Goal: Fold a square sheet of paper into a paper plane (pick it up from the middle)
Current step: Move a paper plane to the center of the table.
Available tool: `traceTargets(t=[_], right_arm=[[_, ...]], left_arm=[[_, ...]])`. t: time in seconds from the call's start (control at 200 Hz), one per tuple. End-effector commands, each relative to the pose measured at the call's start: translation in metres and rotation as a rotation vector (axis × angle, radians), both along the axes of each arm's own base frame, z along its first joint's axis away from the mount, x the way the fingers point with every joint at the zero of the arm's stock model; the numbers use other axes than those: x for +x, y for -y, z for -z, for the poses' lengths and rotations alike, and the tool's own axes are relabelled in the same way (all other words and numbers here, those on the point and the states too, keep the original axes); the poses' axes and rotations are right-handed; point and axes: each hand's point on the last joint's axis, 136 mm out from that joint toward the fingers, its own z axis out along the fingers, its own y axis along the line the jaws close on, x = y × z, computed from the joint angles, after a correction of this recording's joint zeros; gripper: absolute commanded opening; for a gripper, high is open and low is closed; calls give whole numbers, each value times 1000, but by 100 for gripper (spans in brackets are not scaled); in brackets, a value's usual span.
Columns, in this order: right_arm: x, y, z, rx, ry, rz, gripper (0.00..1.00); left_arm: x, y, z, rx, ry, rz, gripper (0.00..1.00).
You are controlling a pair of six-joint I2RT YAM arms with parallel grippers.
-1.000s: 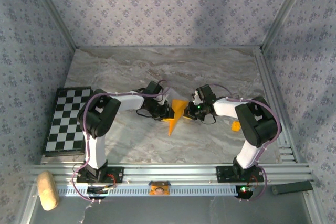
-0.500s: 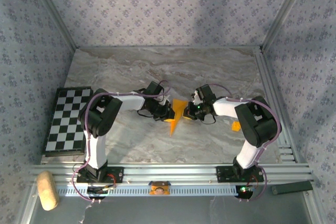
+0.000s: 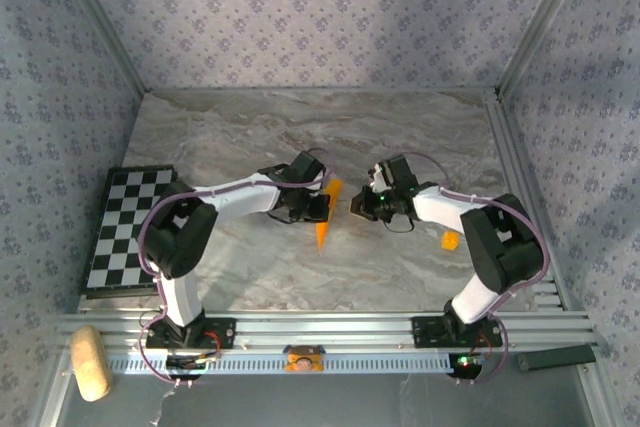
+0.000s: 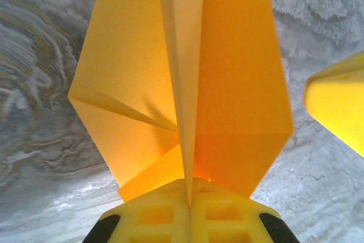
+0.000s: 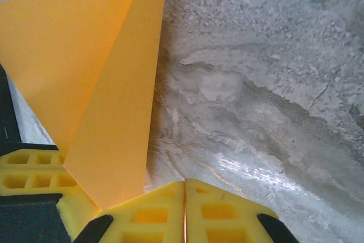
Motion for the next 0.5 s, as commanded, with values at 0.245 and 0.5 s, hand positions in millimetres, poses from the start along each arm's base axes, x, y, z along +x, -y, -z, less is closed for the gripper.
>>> traceTargets(t=[0.245, 0.5], right_arm=[[14, -29, -33, 147, 31, 14, 24], [26, -49, -35, 161, 21, 8, 32]], left_arm=[[5, -22, -9, 158, 86, 0, 0], [4, -18, -8, 145, 77, 11, 1]])
